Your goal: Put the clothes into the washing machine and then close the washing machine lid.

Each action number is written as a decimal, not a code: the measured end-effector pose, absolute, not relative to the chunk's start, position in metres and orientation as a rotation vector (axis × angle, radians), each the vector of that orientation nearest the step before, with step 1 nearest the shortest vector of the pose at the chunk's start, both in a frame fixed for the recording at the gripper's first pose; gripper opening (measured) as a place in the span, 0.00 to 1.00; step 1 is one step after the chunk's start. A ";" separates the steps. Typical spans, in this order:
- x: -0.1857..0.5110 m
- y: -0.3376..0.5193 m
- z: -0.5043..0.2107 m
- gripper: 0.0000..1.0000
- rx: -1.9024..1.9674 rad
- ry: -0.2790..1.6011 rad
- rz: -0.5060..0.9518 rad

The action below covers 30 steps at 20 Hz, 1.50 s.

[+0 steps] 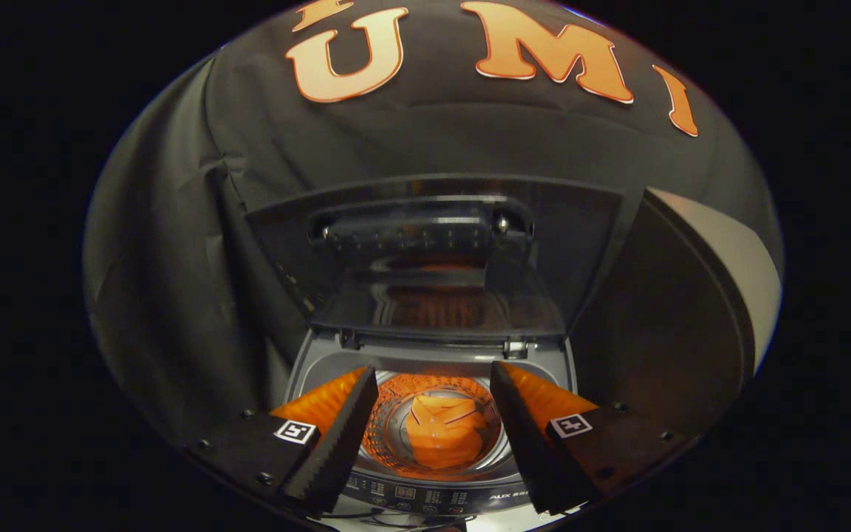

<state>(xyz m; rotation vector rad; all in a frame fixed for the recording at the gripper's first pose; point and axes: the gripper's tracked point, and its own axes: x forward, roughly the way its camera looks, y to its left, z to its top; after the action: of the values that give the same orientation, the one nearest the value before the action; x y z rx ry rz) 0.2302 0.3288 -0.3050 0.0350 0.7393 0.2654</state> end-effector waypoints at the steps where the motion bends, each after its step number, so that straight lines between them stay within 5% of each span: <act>1: 0.235 0.328 -0.293 0.99 0.039 0.722 0.264; 19: 0.318 0.363 -0.174 0.99 -0.007 0.524 0.303; 30: 0.371 0.378 -0.192 0.99 -0.013 0.547 0.279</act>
<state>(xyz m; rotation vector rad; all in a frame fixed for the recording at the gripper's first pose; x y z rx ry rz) 0.3711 0.3776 -0.1917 -0.0128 0.5467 0.2791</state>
